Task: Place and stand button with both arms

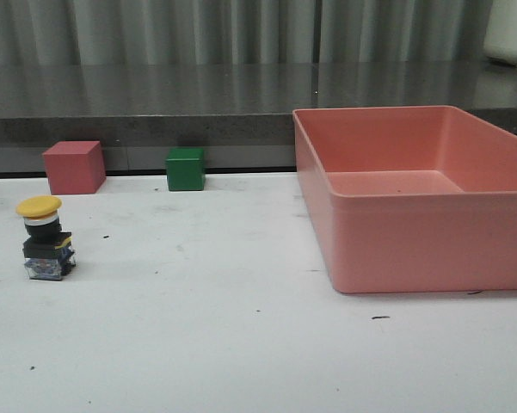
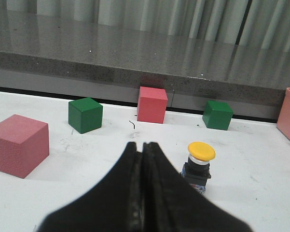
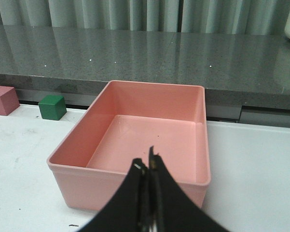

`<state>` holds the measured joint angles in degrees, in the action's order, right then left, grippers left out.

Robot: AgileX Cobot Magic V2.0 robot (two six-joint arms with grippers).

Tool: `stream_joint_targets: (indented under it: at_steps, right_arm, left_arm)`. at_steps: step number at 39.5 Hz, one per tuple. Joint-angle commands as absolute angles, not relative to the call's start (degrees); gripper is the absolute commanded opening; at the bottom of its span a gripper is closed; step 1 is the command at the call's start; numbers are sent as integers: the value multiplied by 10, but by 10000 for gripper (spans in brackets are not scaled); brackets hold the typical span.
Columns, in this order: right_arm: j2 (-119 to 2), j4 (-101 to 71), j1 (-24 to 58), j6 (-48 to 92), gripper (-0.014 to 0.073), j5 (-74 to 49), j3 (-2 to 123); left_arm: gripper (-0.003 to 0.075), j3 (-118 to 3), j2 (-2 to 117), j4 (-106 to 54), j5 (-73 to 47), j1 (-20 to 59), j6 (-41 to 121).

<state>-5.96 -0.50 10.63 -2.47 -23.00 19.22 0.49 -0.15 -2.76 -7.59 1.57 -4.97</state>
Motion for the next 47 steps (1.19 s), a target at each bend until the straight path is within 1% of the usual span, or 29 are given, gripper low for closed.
stream_joint_targets:
  at_steps: [1,7,14,19,24,27,31,47]
  right_arm:
    - [-66,0,102,-20,-70,-180,207]
    - [-66,0,102,-17,-70,-153,184]
    - [-63,-11,74,-13,-70,-86,103]
    - [-46,-22,46,-13,-70,-86,44]
    - [-22,-26,42,-13,-70,-91,-14]
    - [-6,-30,42,-13,-70,-147,-12]
    - [18,-39,42,-13,-70,-178,-14]
    - [16,-39,42,-13,-70,-176,-14]
  left_arm:
    - [-20,13,-16,-32,-25,14,-52]
    - [-20,13,-16,-32,-25,14,-52]
    - [-20,13,-16,-32,-25,14,-52]
    - [-20,13,-16,-32,-25,14,-52]
    - [-20,13,-16,-32,-25,14,-52]
    - [-20,13,-16,-32,-25,14,-52]
    - [-20,13,-16,-32,-25,14,-52]
    - [-20,13,-15,-32,-25,14,-52]
